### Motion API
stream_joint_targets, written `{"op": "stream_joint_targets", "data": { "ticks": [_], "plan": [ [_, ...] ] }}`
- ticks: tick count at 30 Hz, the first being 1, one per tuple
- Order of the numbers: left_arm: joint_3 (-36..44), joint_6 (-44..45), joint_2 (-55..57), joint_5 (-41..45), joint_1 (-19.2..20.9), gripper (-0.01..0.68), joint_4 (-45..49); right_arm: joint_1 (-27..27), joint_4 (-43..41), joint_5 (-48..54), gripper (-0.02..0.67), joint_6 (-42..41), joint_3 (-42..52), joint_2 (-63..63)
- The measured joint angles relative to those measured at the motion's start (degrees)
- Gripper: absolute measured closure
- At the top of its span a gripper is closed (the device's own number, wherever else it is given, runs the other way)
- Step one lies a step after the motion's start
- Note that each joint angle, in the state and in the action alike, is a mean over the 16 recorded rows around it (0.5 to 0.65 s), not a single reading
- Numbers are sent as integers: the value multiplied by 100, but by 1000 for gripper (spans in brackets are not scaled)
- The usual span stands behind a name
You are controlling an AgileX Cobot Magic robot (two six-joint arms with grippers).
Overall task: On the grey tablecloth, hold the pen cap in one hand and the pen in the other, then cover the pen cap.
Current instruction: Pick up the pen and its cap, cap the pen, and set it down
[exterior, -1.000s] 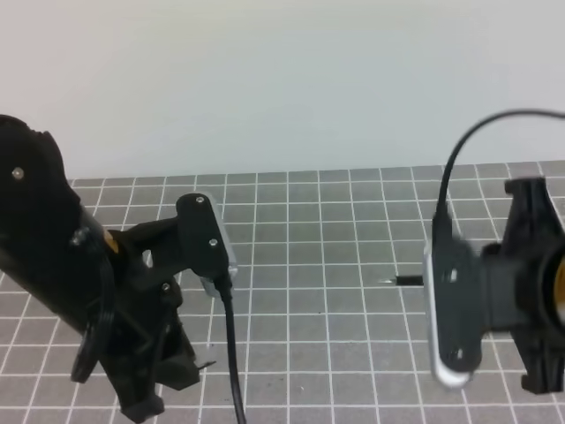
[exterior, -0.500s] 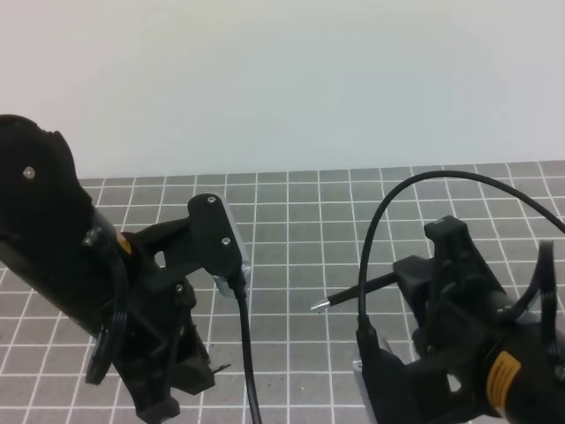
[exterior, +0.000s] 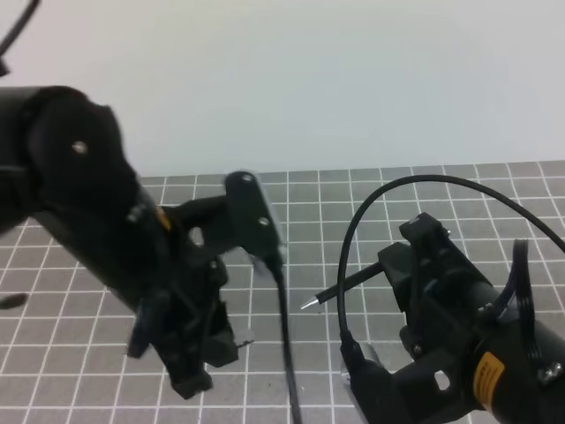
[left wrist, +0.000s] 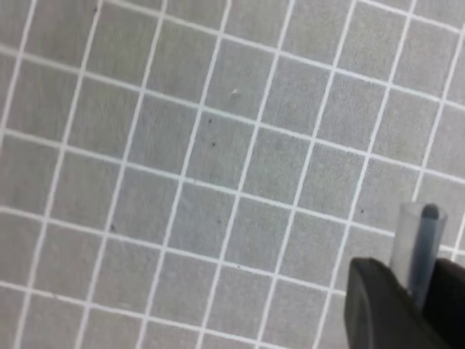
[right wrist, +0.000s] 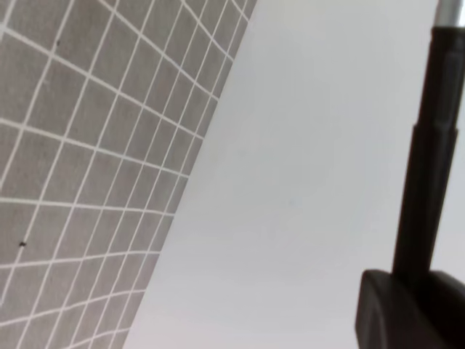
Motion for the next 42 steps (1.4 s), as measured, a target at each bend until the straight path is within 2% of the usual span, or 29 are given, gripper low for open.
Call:
{"op": "stream_joint_targets", "data": {
  "ticks": [8,19,42],
  "plan": [
    [-269,-213,180,-6,-204,673,1,0,-32,-112,575,5,0,41],
    [-514,-342,323,-6,-210,673,-352,0,-46,-79,575,76,0,159],
    [-562,-392,331,-6,-210,673,-493,-3,-236,-142,576,380,0,194]
  ]
}}
